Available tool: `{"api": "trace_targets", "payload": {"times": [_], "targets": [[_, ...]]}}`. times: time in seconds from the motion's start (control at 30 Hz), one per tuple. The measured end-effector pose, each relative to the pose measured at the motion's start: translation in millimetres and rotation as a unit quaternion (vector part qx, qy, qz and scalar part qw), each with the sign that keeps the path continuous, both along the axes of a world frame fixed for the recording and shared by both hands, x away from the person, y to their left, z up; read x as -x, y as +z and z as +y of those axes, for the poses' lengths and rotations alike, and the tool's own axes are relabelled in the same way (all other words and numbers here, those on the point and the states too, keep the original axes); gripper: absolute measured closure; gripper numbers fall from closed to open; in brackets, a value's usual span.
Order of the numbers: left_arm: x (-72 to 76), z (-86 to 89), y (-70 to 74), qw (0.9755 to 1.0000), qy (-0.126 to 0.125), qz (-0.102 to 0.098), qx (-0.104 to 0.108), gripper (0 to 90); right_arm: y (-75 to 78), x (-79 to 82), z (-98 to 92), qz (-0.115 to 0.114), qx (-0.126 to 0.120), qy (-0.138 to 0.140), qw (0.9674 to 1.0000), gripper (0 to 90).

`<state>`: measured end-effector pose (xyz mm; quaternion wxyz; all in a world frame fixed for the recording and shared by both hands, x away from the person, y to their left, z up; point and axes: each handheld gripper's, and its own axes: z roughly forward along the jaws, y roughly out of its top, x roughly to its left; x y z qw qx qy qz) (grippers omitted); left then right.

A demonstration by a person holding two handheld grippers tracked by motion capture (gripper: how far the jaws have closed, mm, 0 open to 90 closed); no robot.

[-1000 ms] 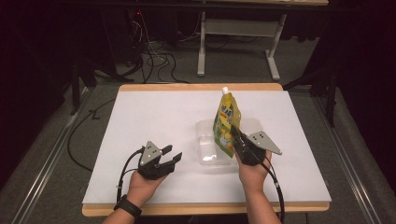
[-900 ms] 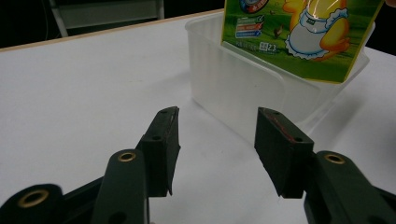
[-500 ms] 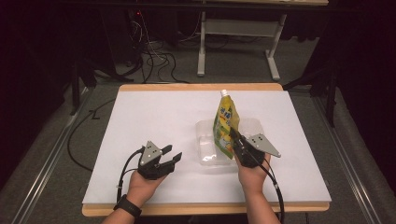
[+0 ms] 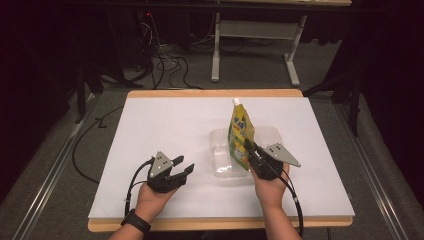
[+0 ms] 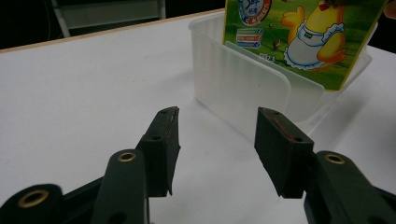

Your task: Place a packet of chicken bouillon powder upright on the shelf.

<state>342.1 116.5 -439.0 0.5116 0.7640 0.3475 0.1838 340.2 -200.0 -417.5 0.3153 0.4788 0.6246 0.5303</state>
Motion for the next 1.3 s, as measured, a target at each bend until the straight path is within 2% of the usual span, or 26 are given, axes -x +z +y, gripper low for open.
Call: {"api": "trace_targets", "payload": {"times": [0.2, 0.27, 0.37, 0.67, 1.0, 1.17, 1.3], "targets": [[0.1, 0.8, -1.4, 1.0, 0.002, 0.003, -0.003, 50.3, 8.2, 2.7, -1.7, 0.001, -0.001, 0.013, 0.9999, 76.6], [0.3, 1.5, -1.7, 1.0, 0.002, 0.004, -0.004, 50.3, 12.7, 3.3, -1.6, -0.001, 0.0, 0.016, 0.9999, 81.0], [1.0, 2.6, -2.1, 1.0, 0.003, 0.005, -0.004, 50.3, 16.7, 4.0, 0.0, 0.003, 0.015, 0.011, 0.9998, 88.3], [2.7, 7.1, -3.5, 0.9999, 0.009, 0.007, -0.007, 50.3, 10.1, 9.9, -5.0, 0.023, 0.0, 0.014, 0.9996, 88.9], [3.7, 6.3, -4.6, 0.9999, 0.009, 0.007, -0.009, 50.3, 1.5, 16.2, -8.1, 0.035, 0.006, 0.015, 0.9993, 86.4], [4.0, 6.1, -4.8, 0.9999, 0.008, 0.007, -0.01, 50.3, 0.7, 16.5, -7.4, 0.038, 0.012, 0.017, 0.9991, 80.8], [3.6, 7.8, -4.1, 0.9999, 0.011, 0.007, -0.009, 50.2, -0.8, 15.5, -7.3, 0.052, 0.014, 0.028, 0.9982, 62.9]]}}
